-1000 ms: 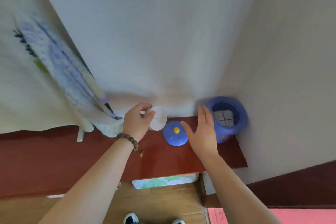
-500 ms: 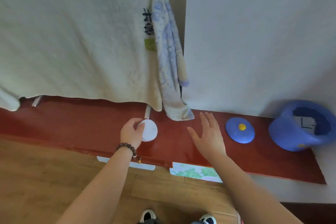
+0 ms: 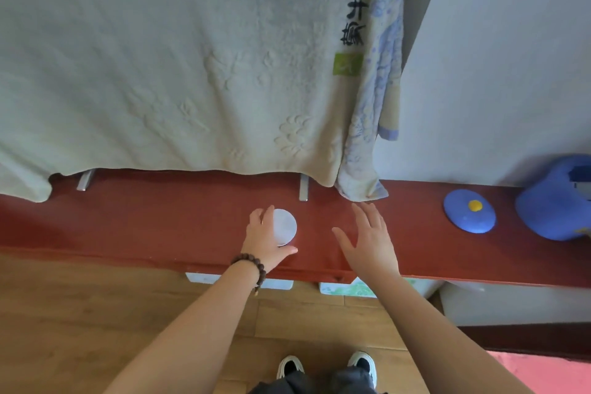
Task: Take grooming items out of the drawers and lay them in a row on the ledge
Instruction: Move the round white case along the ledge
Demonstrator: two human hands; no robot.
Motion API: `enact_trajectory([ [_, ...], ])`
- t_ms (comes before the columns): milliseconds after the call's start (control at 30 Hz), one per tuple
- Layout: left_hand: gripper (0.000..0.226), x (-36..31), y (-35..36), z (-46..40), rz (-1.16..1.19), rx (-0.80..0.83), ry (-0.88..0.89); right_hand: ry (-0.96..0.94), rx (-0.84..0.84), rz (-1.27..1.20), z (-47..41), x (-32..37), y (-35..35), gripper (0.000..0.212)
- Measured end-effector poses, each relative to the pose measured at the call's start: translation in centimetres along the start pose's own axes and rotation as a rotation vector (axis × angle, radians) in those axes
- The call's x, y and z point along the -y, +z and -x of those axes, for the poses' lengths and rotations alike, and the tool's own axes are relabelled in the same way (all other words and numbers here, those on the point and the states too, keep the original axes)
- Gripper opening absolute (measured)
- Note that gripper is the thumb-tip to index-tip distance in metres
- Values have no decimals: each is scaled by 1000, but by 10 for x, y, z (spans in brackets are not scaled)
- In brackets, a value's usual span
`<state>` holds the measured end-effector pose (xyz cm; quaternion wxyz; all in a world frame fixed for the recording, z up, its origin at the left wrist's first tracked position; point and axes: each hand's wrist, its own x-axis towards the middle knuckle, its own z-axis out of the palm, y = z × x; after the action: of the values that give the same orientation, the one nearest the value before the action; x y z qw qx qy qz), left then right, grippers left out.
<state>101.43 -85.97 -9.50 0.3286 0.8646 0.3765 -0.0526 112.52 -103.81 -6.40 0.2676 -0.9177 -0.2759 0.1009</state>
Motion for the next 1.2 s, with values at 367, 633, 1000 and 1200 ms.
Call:
enact_trajectory([
  [367,81,-10,12,3,-286,-225,77,37,-30,29,1,-7,-4,65],
  [633,47,-110,47,2,-69,-179,469,240,-147,32,24,-64,-51,65],
  [1000,40,-253,129,-13,-132,-16,628,504,-398,-16,41,-195,-156,66],
  [1200,48,-321,187,-30,-269,61,508,468,-419,-62,23,-263,-207,67],
])
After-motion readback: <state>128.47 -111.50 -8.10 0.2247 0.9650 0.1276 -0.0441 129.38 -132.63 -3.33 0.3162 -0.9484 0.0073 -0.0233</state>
